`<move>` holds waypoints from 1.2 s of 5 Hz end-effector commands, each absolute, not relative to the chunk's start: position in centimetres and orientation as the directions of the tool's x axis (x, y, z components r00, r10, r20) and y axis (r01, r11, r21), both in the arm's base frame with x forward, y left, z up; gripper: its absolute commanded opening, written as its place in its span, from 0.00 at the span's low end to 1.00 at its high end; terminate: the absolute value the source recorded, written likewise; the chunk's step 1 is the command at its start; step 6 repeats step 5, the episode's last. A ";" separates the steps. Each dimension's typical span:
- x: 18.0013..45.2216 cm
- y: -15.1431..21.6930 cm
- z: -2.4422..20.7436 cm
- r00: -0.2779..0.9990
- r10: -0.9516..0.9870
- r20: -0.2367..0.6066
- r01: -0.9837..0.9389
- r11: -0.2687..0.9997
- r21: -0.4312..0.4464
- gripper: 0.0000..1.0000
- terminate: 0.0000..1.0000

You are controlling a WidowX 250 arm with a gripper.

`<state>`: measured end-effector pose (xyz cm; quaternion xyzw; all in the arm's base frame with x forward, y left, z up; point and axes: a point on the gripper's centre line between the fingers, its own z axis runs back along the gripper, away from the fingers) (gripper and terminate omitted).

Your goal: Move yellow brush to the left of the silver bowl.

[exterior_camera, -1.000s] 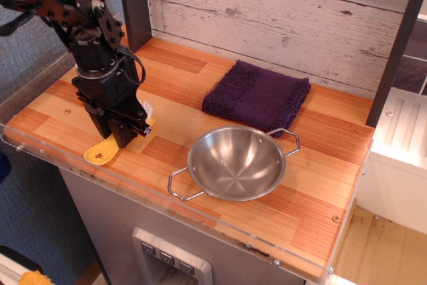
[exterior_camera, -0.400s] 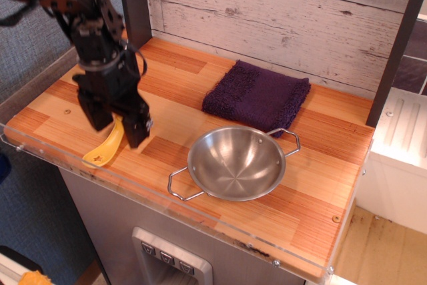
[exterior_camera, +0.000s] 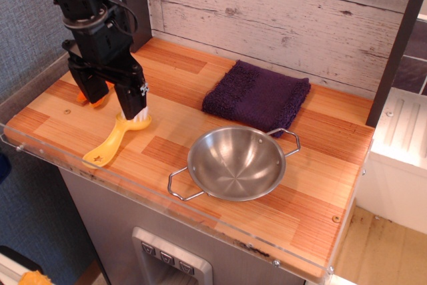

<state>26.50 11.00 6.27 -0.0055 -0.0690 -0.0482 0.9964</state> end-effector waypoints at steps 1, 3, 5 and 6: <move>27.0 11.6 7.9 0.979 -0.096 0.180 0.093 0.995 0.021 1.00 0.00; 27.0 11.6 7.9 0.979 -0.096 0.180 0.093 0.995 0.021 1.00 0.00; 27.0 11.6 7.9 0.979 -0.096 0.180 0.093 0.995 0.021 1.00 1.00; 27.0 11.6 7.9 0.979 -0.096 0.180 0.093 0.995 0.021 1.00 1.00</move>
